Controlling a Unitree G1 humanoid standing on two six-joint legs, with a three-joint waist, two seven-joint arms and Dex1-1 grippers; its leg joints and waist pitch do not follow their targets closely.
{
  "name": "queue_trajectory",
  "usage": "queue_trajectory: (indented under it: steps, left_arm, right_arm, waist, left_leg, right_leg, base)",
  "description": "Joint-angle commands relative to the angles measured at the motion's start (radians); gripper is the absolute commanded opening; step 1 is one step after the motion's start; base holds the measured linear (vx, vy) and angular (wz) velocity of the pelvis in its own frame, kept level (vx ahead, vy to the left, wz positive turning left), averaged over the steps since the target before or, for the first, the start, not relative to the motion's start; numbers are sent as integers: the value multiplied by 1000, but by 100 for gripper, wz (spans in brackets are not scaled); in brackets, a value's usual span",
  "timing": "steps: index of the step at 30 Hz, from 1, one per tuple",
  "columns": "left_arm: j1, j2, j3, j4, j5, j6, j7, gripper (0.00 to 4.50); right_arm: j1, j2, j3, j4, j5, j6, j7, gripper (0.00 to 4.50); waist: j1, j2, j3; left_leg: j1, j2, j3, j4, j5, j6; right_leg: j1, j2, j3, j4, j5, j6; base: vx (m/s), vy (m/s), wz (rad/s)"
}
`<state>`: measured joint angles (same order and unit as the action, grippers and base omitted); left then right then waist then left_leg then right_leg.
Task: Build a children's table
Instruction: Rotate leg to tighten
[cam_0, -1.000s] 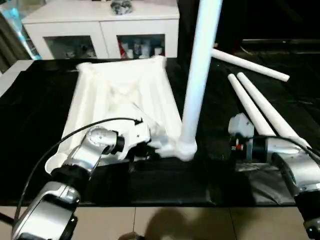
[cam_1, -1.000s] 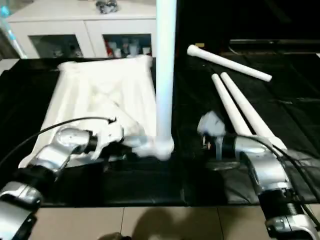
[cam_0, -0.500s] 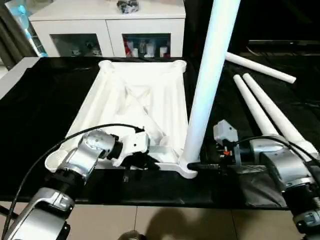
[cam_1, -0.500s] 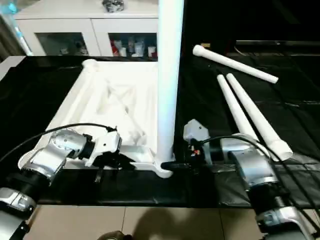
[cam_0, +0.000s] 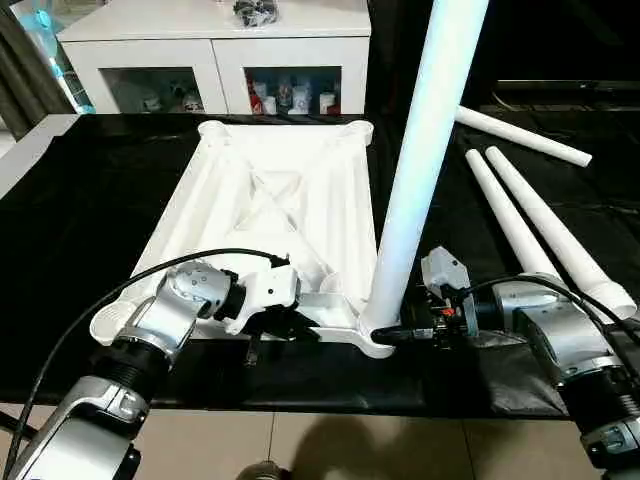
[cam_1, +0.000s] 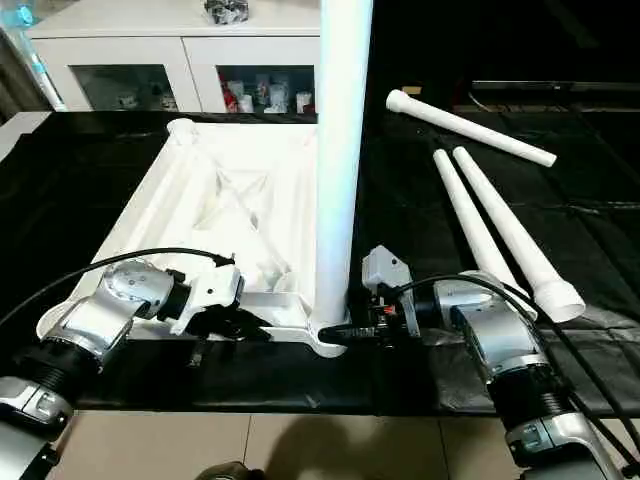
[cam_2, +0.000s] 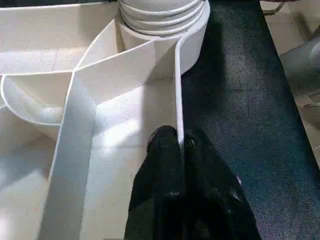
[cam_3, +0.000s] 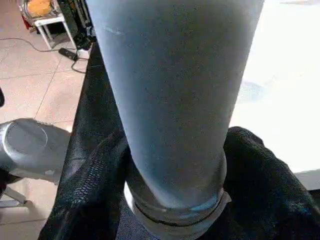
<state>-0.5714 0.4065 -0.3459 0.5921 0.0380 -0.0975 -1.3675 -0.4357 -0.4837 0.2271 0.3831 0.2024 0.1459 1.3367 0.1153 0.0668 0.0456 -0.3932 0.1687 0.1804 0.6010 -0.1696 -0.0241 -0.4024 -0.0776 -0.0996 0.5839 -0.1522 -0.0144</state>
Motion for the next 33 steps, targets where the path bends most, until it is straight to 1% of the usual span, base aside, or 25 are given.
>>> queue_trajectory:
  steps: [1, 4, 5, 7, 9, 11, 12, 13, 14, 15, 16, 17, 18, 19, 21, 23, 24, 25, 26, 28, 29, 30, 31, 32, 33]
  left_arm:
    - [-14, -16, 0, -56, -25, -32, -4, 0]
    - [-20, -33, 13, -47, -32, -4, 22, 0]
    - [-33, -60, 32, -33, -39, 38, 69, 0]
    - [-39, -72, 40, -25, -40, 53, 92, 0]
    - [-72, -121, 56, 16, -20, 86, 199, 0]
    - [-101, -161, 68, 50, -6, 125, 284, 0]
    - [-121, -188, 71, 75, 7, 148, 339, 0]
    - [-132, -203, 72, 89, 15, 160, 370, 0]
    - [-148, -226, 74, 111, 24, 175, 412, 0]
    - [-163, -246, 77, 133, 30, 190, 450, 0]
    - [-180, -267, 81, 159, 37, 206, 498, 0]
    - [-186, -275, 83, 167, 39, 212, 515, 0]
    - [-212, -307, 92, 203, 43, 239, 583, 0]
    - [-225, -323, 98, 220, 44, 252, 616, 0]
    - [-253, -357, 114, 261, 54, 262, 689, 0]
    - [-272, -377, 125, 287, 67, 274, 737, 0]
    - [-272, -377, 125, 287, 67, 274, 737, 0]
    - [-275, -378, 129, 292, 69, 270, 739, 0]
    - [-273, -373, 129, 291, 70, 263, 735, 0]
    - [-267, -362, 125, 285, 71, 245, 719, 0]
    - [-263, -357, 124, 281, 70, 236, 710, 0]
    - [-260, -353, 122, 277, 67, 228, 701, 0]
    - [-258, -350, 121, 276, 65, 223, 697, 0]
    - [-251, -340, 119, 270, 62, 213, 677, 0]
    - [-241, -322, 116, 259, 61, 210, 649, 0]
  right_arm:
    - [1, 6, 8, -10, 7, 8, 4, 257]
    - [18, 16, 4, -33, 9, 21, -20, 255]
    - [31, 36, 5, -50, -11, 50, -86, 254]
    - [35, 47, 7, -54, -24, 64, -123, 254]
    - [23, 119, -4, -27, -76, 90, -297, 254]
    - [3, 174, -15, 4, -107, 109, -418, 254]
    - [-12, 212, -30, 33, -109, 108, -481, 254]
    - [-21, 234, -39, 49, -109, 107, -515, 254]
    - [-33, 266, -50, 67, -108, 118, -565, 254]
    - [-42, 293, -54, 74, -117, 130, -616, 254]
    - [-52, 318, -54, 85, -131, 129, -665, 252]
    - [-55, 326, -54, 88, -136, 127, -682, 251]
    - [-73, 364, -61, 114, -152, 135, -762, 251]
    - [-83, 383, -67, 130, -157, 143, -803, 251]
    - [-109, 423, -81, 166, -190, 107, -903, 251]
    - [-135, 465, -126, 187, -172, 93, -962, 251]
    - [-135, 465, -126, 187, -172, 93, -962, 251]
    - [-135, 467, -129, 179, -171, 84, -956, 251]
    - [-132, 463, -131, 172, -166, 81, -946, 270]
    - [-126, 456, -145, 162, -146, 82, -921, 289]
    - [-124, 453, -151, 158, -137, 85, -908, 289]
    - [-122, 447, -154, 153, -130, 88, -893, 289]
    - [-121, 444, -156, 151, -127, 89, -886, 294]
    - [-115, 427, -159, 145, -125, 79, -863, 309]
    - [-103, 394, -159, 131, -118, 62, -812, 326]
  waist:
    - [-3, -18, -71]
    - [-3, -18, -72]
    - [-3, -17, -71]
    - [-5, -18, -70]
    - [-17, -17, -61]
    - [-29, -20, -61]
    - [-37, -15, -60]
    - [-42, -17, -60]
    - [-45, -18, -58]
    - [-46, -18, -58]
    - [-48, -18, -59]
    - [-47, -17, -61]
    - [-51, -11, -59]
    - [-51, -12, -60]
    - [-54, -7, -62]
    - [-54, -10, -65]
    - [-53, -9, -68]
    - [-51, -10, -69]
    - [-51, -13, -72]
    - [-48, -13, -75]
    - [-47, -13, -74]
    - [-45, -17, -74]
    - [-44, -15, -73]
    - [-44, -14, -73]
    - [-43, -17, -73]
  left_leg:
    - [25, 72, -24, -68, -230, 73]
    - [25, 74, -24, -69, -228, 73]
    - [25, 73, -24, -69, -231, 72]
    - [25, 71, -26, -70, -244, 63]
    - [28, 65, -25, -73, -279, 42]
    - [32, 58, -30, -73, -308, 17]
    - [34, 56, -32, -72, -318, 8]
    - [35, 55, -32, -71, -327, 7]
    - [41, 52, -30, -69, -331, 13]
    - [41, 51, -31, -68, -333, 14]
    - [38, 52, -32, -69, -326, 14]
    - [40, 53, -32, -70, -322, 15]
    - [42, 54, -31, -72, -332, 13]
    - [41, 53, -33, -71, -338, 11]
    - [40, 55, -36, -76, -345, 10]
    - [44, 56, -33, -75, -345, 12]
    - [37, 56, -35, -77, -327, 21]
    - [33, 58, -34, -78, -302, 33]
    - [30, 58, -32, -76, -272, 44]
    - [27, 55, -28, -71, -229, 65]
    - [26, 54, -27, -70, -221, 73]
    - [24, 54, -26, -69, -208, 86]
    - [24, 55, -27, -69, -204, 88]
    - [24, 56, -26, -69, -200, 89]
    - [24, 57, -27, -70, -206, 89]
  right_leg:
    - [46, -86, 56, -66, -319, -193]
    - [46, -85, 56, -65, -304, -198]
    - [46, -85, 56, -66, -309, -195]
    - [47, -87, 54, -68, -333, -193]
    - [41, -83, 53, -80, -414, -169]
    - [45, -89, 48, -88, -490, -146]
    - [42, -88, 46, -92, -523, -132]
    - [40, -87, 46, -97, -537, -125]
    - [35, -85, 45, -106, -561, -111]
    - [36, -86, 43, -107, -566, -109]
    - [38, -85, 43, -106, -561, -106]
    - [36, -85, 44, -106, -546, -106]
    - [32, -81, 45, -106, -533, -111]
    - [35, -82, 43, -104, -528, -114]
    - [38, -83, 43, -102, -506, -114]
    - [34, -85, 49, -102, -451, -134]
    - [44, -86, 49, -96, -414, -144]
    - [47, -85, 52, -90, -364, -152]
    - [50, -86, 54, -83, -312, -167]
    - [55, -89, 55, -77, -261, -186]
    - [56, -90, 55, -77, -254, -190]
    - [58, -91, 54, -77, -257, -191]
    - [58, -91, 53, -77, -263, -191]
    - [57, -89, 53, -78, -276, -186]
    - [59, -88, 51, -79, -290, -179]
  base:
    - [0, 0, 0]
    - [0, 0, 0]
    - [0, 0, 0]
    - [0, 0, 0]
    - [0, 0, 0]
    - [0, 0, 0]
    - [0, 0, 0]
    - [0, 0, 0]
    - [0, 0, 0]
    - [0, 0, 0]
    - [0, 0, 0]
    - [0, 0, 0]
    - [0, 0, 0]
    - [0, 0, 0]
    - [0, 0, 0]
    - [0, 0, 0]
    - [0, 0, 0]
    - [0, 0, 0]
    - [0, 0, 0]
    - [0, 0, 0]
    - [0, 0, 0]
    - [0, 0, 0]
    - [0, 0, 0]
    - [0, 0, 0]
    - [0, 0, 0]
